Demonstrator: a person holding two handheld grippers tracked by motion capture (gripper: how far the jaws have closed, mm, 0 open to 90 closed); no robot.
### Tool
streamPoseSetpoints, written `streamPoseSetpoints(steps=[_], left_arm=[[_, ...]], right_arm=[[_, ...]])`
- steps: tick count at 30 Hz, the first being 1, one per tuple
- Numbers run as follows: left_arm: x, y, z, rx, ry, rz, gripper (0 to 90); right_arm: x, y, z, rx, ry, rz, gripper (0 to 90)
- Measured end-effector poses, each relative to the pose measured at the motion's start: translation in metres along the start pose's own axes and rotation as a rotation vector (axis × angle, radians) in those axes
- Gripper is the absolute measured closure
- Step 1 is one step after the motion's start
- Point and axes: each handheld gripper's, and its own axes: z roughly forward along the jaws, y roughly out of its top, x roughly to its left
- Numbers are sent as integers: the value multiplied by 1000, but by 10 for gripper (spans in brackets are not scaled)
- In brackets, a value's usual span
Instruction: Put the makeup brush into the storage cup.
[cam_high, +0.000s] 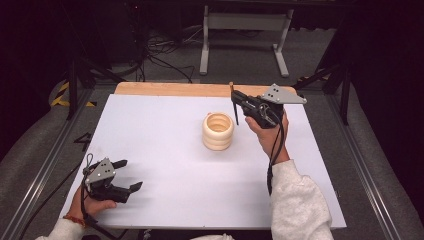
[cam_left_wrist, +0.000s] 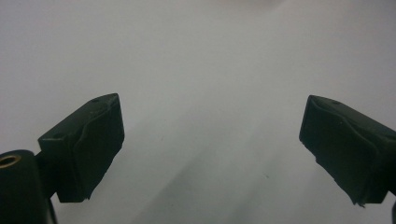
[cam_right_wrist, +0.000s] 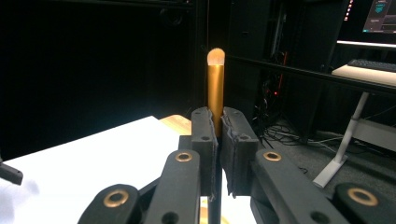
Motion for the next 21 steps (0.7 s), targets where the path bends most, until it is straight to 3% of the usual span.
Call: streamPoseSetpoints(steps=[16, 21], left_arm=[[2, -1, -2, -16, 21, -20, 43], [2, -1, -1, 15, 17, -13, 45]], right_arm=[[3, -8, 18, -5, 28, 36, 845], [5, -11, 24, 1, 32, 38, 845]])
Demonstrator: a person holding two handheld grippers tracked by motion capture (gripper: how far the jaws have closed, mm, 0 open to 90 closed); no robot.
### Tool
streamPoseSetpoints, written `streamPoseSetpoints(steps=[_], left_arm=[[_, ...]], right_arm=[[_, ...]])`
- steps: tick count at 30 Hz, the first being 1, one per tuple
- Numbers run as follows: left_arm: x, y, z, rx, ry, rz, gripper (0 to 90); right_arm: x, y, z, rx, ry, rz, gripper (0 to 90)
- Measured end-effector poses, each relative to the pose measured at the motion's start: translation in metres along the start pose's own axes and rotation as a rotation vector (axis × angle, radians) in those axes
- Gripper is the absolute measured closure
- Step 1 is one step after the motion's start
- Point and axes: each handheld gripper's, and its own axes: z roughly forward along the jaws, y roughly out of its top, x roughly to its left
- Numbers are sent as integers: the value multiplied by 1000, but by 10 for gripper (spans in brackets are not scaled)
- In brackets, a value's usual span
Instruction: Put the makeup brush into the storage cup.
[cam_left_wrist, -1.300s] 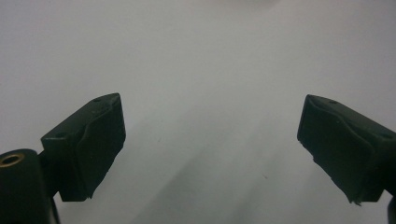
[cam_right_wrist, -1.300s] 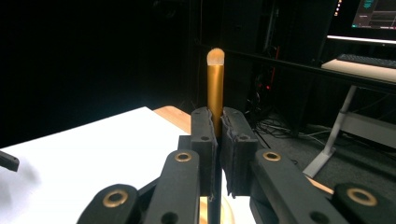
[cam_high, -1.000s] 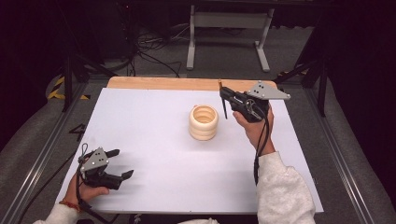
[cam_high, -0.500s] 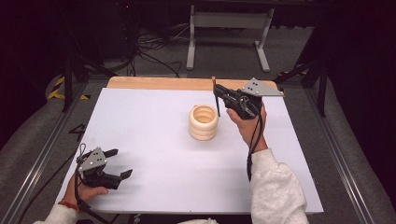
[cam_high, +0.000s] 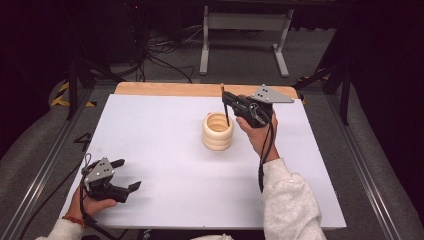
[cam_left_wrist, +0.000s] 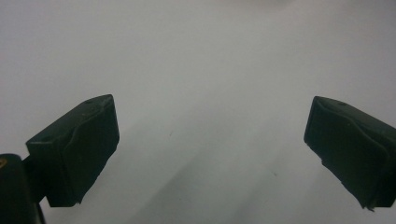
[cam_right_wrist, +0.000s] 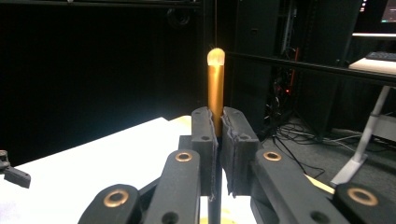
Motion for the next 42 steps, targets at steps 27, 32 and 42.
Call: streamPoseSetpoints(steps=[27, 32, 42], left_arm=[[-1, 1, -2, -30, 18, -4, 41], [-1, 1, -2, -26, 25, 6, 49], [-3, 0, -5, -35, 21, 2, 50]], right_arm=[[-4, -22, 33, 43, 18, 39, 845], [-5, -24, 34, 45, 13, 46, 845], [-5, -33, 37, 55, 9, 66, 845]])
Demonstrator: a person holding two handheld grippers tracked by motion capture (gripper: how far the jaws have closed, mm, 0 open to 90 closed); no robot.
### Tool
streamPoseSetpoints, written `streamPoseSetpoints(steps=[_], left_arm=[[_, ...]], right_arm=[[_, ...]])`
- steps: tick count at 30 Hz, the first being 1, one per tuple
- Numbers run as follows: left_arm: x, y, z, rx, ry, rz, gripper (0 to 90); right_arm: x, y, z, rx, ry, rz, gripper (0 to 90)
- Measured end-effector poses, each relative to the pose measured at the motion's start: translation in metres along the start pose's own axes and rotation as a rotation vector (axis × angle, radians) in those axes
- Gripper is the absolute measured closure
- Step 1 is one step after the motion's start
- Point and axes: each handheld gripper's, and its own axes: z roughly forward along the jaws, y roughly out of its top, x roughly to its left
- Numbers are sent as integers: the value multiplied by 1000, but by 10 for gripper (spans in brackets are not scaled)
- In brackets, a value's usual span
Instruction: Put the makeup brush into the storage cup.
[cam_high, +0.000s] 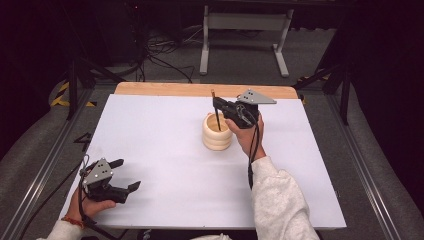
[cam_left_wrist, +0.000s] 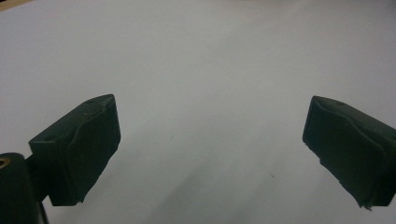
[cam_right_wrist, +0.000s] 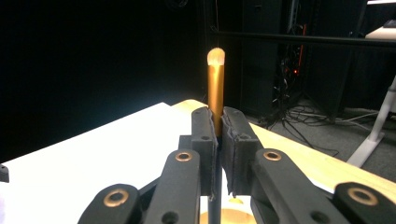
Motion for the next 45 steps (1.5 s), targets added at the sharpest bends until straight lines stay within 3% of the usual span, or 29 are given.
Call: streamPoseSetpoints(steps=[11, 17, 45], left_arm=[[0, 0, 1, 8, 2, 2, 50], [0, 0, 1, 10, -1, 1, 50], [0, 0, 2, 11, -8, 6, 49]], right_arm=[[-6, -13, 2, 20, -1, 21, 845], [-5, -19, 4, 43, -2, 6, 845], [-7, -20, -1, 45, -10, 4, 840]])
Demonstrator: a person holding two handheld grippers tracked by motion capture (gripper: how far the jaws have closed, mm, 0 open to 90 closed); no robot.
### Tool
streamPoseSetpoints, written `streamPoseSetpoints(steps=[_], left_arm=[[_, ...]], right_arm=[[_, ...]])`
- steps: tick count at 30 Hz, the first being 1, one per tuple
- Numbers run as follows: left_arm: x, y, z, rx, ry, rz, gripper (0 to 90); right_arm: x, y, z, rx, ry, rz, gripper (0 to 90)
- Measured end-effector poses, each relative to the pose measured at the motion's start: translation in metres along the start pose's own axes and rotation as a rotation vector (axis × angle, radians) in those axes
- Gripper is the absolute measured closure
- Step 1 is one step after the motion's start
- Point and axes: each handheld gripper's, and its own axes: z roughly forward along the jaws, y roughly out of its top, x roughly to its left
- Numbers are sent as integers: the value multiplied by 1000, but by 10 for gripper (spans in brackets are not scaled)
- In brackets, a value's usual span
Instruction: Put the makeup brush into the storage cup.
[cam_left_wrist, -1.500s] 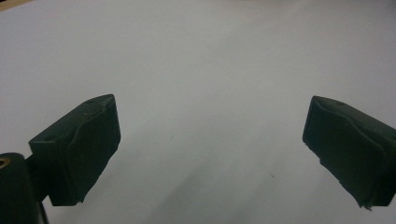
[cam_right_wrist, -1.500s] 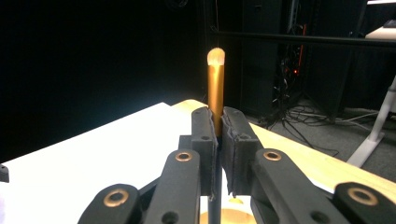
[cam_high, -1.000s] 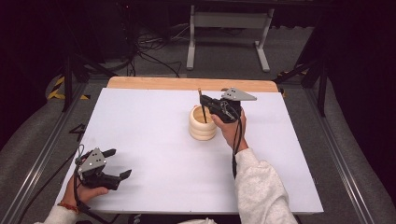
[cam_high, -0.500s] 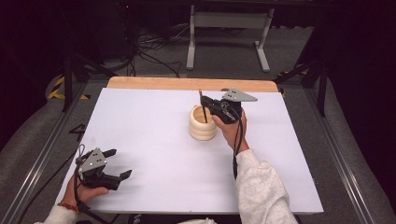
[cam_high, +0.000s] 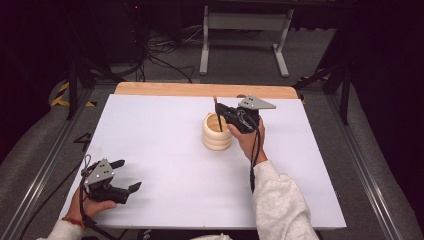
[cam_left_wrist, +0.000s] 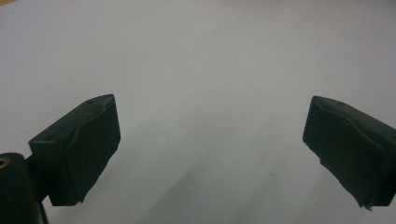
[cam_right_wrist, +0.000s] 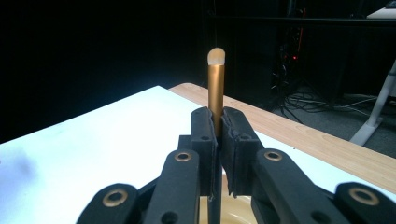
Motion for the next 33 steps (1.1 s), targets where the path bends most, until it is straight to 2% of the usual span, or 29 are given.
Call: streamPoseSetpoints(steps=[6, 14, 22, 26, 29, 33], left_arm=[[0, 0, 0, 4, 2, 3, 48], [0, -1, 1, 11, -2, -3, 49], [0, -1, 1, 12, -2, 1, 48], [0, -1, 0, 12, -3, 3, 48], [0, -1, 0, 13, -3, 4, 48], [0, -1, 1, 13, -2, 3, 48]], right_arm=[[-2, -1, 0, -5, 4, 23, 825], [-2, -1, -3, -6, -1, 19, 807], [-1, -1, -4, 21, -4, -13, 772], [-1, -1, -5, 19, -11, -14, 692], [-1, 0, -6, 27, 0, -5, 553], [0, -1, -6, 36, -6, -11, 485]])
